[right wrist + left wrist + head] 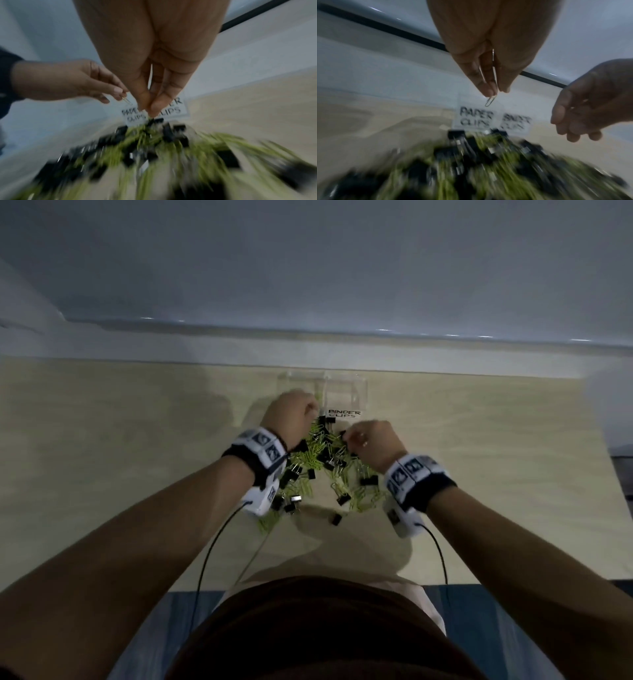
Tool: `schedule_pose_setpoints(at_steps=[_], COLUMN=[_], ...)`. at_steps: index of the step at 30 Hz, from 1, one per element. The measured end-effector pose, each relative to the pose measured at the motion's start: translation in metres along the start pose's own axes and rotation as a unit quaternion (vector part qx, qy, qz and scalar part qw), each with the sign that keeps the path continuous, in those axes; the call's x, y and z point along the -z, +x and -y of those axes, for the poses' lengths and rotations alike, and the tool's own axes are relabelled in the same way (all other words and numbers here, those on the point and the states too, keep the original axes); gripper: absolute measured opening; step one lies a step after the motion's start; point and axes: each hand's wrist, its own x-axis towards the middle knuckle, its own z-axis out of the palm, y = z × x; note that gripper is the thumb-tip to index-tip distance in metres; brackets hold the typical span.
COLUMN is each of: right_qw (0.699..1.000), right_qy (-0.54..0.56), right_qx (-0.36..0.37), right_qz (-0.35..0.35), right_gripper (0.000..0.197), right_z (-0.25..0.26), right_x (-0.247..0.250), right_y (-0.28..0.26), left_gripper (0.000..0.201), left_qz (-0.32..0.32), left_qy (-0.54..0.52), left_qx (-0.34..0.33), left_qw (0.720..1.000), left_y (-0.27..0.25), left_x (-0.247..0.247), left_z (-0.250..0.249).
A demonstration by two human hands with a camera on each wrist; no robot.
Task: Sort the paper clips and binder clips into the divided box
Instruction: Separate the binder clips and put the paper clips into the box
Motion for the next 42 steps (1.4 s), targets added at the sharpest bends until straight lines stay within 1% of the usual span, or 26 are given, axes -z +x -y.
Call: schedule_pose_setpoints(at_steps=[3,5,6,8,10,13,16,19,21,22,24,27,30,33,35,37,39,42], right_qw=[0.997,0.996,0.997,0.998,0.999,0.999,0.997,0.997,0.996,0.996,0.997,0.997,0.993,0.983,0.979,0.975,0.971,0.973], right_qy=[-0.041,-0.037,-0.037,-0.031,-0.03,-0.046,-0.053,-0.032,-0.01,0.002,0.019,0.058,0.113,0.167,0.174,0.161,0.14,0.122], right_qx=[0.023,0.017,0.013,0.021,0.029,0.024,0.046,0.062,0.071,0.074,0.07,0.041,-0.025,-0.08,-0.095,-0.109,-0.123,-0.131], right_qz=[0.059,0.076,0.072,0.049,0.032,0.009,-0.009,-0.03,-0.045,-0.045,-0.032,-0.026,-0.027,-0.008,-0.042,-0.106,-0.152,-0.147], right_gripper=[0.018,0.012,0.009,0.015,0.022,0.031,0.029,0.019,0.024,0.027,0.026,0.017,0.019,0.024,0.026,0.026,0.025,0.019], right_z=[-0.018,-0.021,-0.021,-0.025,-0.028,-0.03,-0.031,-0.032,-0.033,-0.033,-0.035,-0.044,-0.052,-0.06,-0.067,-0.08,-0.098,-0.113], right_x=[-0.022,-0.038,-0.045,-0.061,-0.073,-0.081,-0.082,-0.082,-0.081,-0.079,-0.074,-0.069,-0.066,-0.058,-0.047,-0.032,-0.019,-0.011], right_y=[-0.037,-0.054,-0.061,-0.069,-0.072,-0.071,-0.072,-0.074,-0.075,-0.076,-0.078,-0.078,-0.074,-0.069,-0.068,-0.068,-0.066,-0.063], left_gripper=[0.013,0.015,0.018,0.026,0.036,0.046,0.049,0.041,0.033,0.03,0.028,0.03,0.023,0.02,0.015,0.011,0.012,0.015], left_qz=[0.118,0.189,0.224,0.277,0.293,0.284,0.262,0.241,0.231,0.23,0.236,0.239,0.218,0.22,0.178,0.112,0.068,0.044], left_qy=[0.027,0.042,0.051,0.085,0.116,0.118,0.117,0.113,0.11,0.11,0.118,0.133,0.122,0.093,0.076,0.06,0.075,0.152], left_qx=[-0.079,-0.1,-0.11,-0.133,-0.14,-0.131,-0.126,-0.121,-0.124,-0.127,-0.136,-0.146,-0.143,-0.109,-0.088,-0.064,-0.035,0.004], left_qw=[0.99,0.976,0.967,0.948,0.939,0.942,0.95,0.956,0.959,0.958,0.955,0.951,0.958,0.965,0.977,0.99,0.994,0.987], left_y=[-0.049,-0.072,-0.079,-0.088,-0.093,-0.099,-0.103,-0.106,-0.108,-0.108,-0.108,-0.105,-0.101,-0.094,-0.089,-0.083,-0.074,-0.062], left_x=[-0.031,-0.052,-0.061,-0.075,-0.082,-0.087,-0.091,-0.096,-0.098,-0.098,-0.096,-0.09,-0.082,-0.072,-0.063,-0.053,-0.043,-0.035], left_z=[-0.004,-0.003,-0.001,0.003,0.006,0.011,0.013,0.011,0.009,0.009,0.009,0.016,0.027,0.036,0.041,0.045,0.052,0.06])
